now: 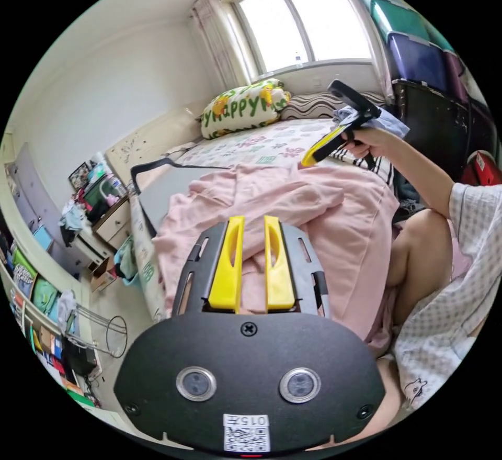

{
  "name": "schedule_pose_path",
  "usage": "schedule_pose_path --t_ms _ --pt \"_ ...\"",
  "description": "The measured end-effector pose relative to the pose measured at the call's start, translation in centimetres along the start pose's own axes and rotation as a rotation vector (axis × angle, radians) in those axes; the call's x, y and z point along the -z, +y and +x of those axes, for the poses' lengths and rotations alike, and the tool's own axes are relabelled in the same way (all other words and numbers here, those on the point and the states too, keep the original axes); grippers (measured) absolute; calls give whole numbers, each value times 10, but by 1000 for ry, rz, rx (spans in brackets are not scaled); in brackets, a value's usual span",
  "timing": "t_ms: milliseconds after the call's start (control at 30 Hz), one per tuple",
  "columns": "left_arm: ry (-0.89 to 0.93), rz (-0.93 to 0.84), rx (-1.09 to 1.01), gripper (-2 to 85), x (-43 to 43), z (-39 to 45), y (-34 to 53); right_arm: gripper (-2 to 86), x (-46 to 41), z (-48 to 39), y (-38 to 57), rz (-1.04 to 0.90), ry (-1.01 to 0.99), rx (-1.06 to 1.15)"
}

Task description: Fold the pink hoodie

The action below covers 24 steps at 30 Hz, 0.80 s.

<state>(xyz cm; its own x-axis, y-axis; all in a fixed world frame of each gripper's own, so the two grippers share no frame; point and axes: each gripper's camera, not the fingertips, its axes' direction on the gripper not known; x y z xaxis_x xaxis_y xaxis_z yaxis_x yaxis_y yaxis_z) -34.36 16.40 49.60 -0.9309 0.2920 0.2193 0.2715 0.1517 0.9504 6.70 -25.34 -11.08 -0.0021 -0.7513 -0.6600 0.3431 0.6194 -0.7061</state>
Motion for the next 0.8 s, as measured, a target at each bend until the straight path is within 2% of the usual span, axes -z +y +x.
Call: schedule_pose_path --t_ms 167,367,633,800 --pt "44 -99 47 59 -70 26 -43 101 -35 36 29 -107 -1 -88" --pt "173 -294 137 26 -134 18 -28 52 -36 68 44 -68 -133 -130" --pt "342 -312 248 -3 -145 -15 -26 27 -23 76 47 -40 -24 -110" --pt "303 -312 209 -4 -143 -8 -30 59 -26 76 44 -107 -1 -85"
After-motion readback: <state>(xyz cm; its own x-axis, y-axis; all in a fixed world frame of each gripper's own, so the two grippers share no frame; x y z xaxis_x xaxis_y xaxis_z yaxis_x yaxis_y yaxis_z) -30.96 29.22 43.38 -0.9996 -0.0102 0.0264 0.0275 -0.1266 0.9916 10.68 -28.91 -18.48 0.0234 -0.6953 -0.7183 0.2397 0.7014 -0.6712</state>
